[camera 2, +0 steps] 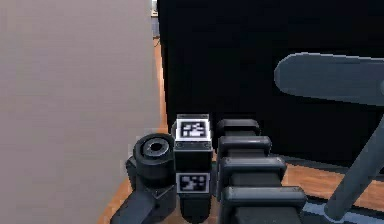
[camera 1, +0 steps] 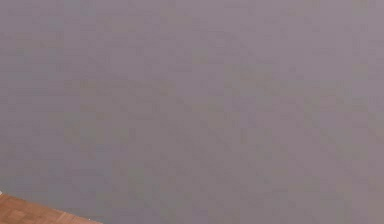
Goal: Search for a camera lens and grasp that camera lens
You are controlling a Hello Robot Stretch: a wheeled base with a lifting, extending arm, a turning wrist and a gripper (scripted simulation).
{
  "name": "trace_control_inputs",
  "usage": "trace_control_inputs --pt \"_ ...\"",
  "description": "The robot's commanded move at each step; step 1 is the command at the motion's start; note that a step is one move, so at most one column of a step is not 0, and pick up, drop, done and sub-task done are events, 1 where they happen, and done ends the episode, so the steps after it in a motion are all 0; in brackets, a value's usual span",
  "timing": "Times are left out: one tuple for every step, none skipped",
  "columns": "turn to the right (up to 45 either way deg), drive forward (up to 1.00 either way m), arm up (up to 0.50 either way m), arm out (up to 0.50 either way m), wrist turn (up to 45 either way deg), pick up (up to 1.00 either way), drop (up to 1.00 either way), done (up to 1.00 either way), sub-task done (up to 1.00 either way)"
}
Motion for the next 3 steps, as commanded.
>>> trace_control_inputs --pt "0.0 0.00 0.00 0.00 45.0 0.00 0.00 0.00 0.00" --pt "0.0 0.00 0.00 0.00 45.0 0.00 0.00 0.00 0.00" --pt "0.0 0.00 0.00 0.00 45.0 0.00 0.00 0.00 0.00"
